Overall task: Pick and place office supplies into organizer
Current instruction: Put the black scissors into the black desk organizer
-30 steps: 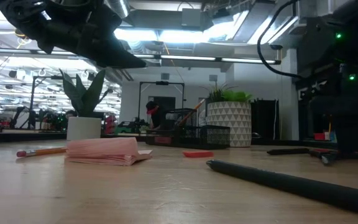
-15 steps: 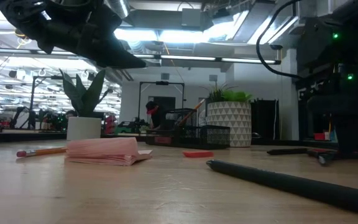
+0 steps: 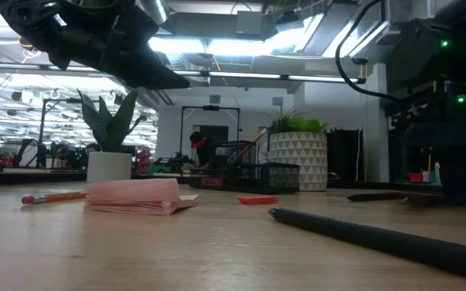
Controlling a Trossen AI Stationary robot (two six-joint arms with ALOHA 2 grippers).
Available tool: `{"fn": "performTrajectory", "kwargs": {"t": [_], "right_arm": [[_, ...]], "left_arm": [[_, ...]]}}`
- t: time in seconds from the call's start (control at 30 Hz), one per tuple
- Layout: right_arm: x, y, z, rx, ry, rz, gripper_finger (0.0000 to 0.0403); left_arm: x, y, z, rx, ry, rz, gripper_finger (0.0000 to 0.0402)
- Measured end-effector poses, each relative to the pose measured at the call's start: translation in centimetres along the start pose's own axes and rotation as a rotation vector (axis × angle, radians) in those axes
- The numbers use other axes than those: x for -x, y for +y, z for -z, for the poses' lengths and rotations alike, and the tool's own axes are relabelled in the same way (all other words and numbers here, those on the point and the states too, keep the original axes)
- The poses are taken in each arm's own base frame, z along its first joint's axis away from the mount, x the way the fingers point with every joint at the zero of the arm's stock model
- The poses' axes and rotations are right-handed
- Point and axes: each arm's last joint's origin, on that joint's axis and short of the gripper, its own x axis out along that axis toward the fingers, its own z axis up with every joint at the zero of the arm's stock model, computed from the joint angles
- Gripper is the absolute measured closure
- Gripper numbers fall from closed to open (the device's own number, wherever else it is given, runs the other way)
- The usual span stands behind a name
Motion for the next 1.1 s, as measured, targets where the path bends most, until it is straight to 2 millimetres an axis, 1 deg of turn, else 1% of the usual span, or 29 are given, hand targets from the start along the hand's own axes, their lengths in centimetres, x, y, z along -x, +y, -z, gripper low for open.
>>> {"fn": "performTrajectory", "kwargs": {"t": [0.1,0.2,0.27,0.43,0.57,0.63,0.8,0.9,1.1], "right_arm": [[0.3,0.3,0.2,0.047,-0.043,0.022,0.0390],[0.9,0.2,0.3,0.087,-0.127,0.093,0.0391],[1.5,0.6,0.2,0.104,-0.180,0.102,0.0391],[2.5,0.9,0.4,0.140,-0.205,0.123,0.0391],[3.7,1.4,0.5,0.166,-0.213,0.119,0.0391],[4.5,1.7,0.4,0.180,-0.248,0.131,0.0391],[6.8,2.3,0.1,0.232,-0.383,0.175,0.0391],[8.1,2.6,-0.2,0.293,-0.472,0.203,0.0391],[9.7,3.2,-1.0,0.429,-0.666,0.281,0.0391]], "left_arm": [[0.0,0.0,0.0,0.000,0.000,0.000,0.0400],[0.0,0.0,0.0,0.000,0.000,0.000,0.0400],[0.0,0.0,0.0,0.000,0.000,0.000,0.0400],[0.0,0.0,0.0,0.015,-0.002,-0.001,0.0400],[0.0,0.0,-0.1,0.022,-0.005,-0.002,0.0400],[0.0,0.0,-0.1,0.023,-0.007,-0.002,0.0400],[0.0,0.0,-0.1,0.026,-0.006,-0.005,0.0400],[0.0,0.0,-0.1,0.032,-0.014,-0.007,0.0400],[0.0,0.1,-0.5,0.035,-0.048,-0.014,0.0400]]}}
